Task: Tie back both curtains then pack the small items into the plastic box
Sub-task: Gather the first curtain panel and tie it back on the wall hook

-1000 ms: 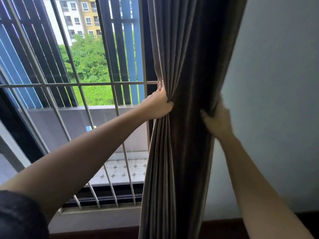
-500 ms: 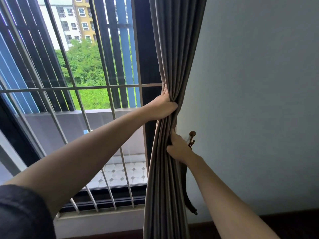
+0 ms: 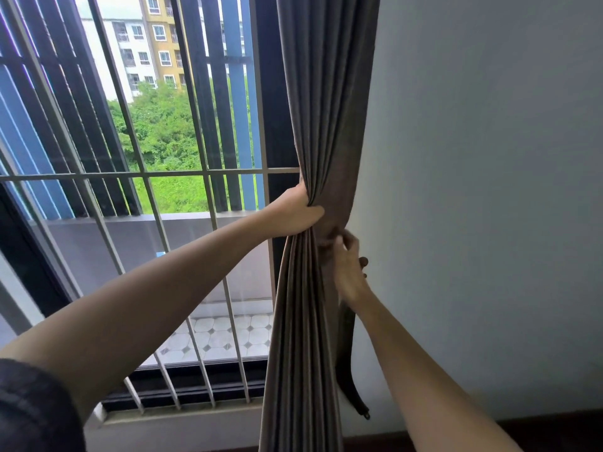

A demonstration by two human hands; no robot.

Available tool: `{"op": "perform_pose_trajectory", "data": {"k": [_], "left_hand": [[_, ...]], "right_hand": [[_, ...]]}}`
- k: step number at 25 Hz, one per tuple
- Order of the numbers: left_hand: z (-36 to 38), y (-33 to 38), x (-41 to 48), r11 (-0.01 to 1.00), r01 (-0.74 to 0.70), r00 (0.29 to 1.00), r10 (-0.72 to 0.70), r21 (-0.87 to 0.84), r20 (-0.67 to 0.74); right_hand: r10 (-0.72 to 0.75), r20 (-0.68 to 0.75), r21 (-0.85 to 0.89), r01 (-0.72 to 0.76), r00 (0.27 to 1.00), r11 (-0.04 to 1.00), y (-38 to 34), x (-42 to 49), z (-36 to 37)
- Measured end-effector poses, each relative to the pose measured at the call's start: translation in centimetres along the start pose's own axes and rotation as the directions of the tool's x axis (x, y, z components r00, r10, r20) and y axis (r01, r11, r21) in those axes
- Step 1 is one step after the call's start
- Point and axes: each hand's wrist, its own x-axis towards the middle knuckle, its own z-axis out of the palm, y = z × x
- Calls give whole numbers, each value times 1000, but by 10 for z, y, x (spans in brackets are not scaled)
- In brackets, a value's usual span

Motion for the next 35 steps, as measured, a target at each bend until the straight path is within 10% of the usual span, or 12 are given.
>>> {"op": "perform_pose_trajectory", "data": {"k": [3, 10, 25, 31, 35], "left_hand": [[-6, 6, -21, 995, -37, 999, 40, -88, 32], [-30, -10, -42, 957, 52, 993, -19, -284, 120], [-14, 9, -17, 989, 144, 989, -145, 40, 3], [-7, 16, 12, 957, 251, 963, -233, -144, 133], [3, 16, 15, 914, 243, 962, -183, -324, 205]], "right_hand": [[-87, -60, 38, 89, 994, 995, -17, 29, -17], [95, 365, 252, -196, 926, 948, -35, 62, -25], [-109, -27, -25, 108, 994, 994, -8, 34, 1], [20, 174, 65, -32, 985, 997, 11, 9, -4], [-20, 75, -194, 34, 997, 980, 15, 10, -2]]}}
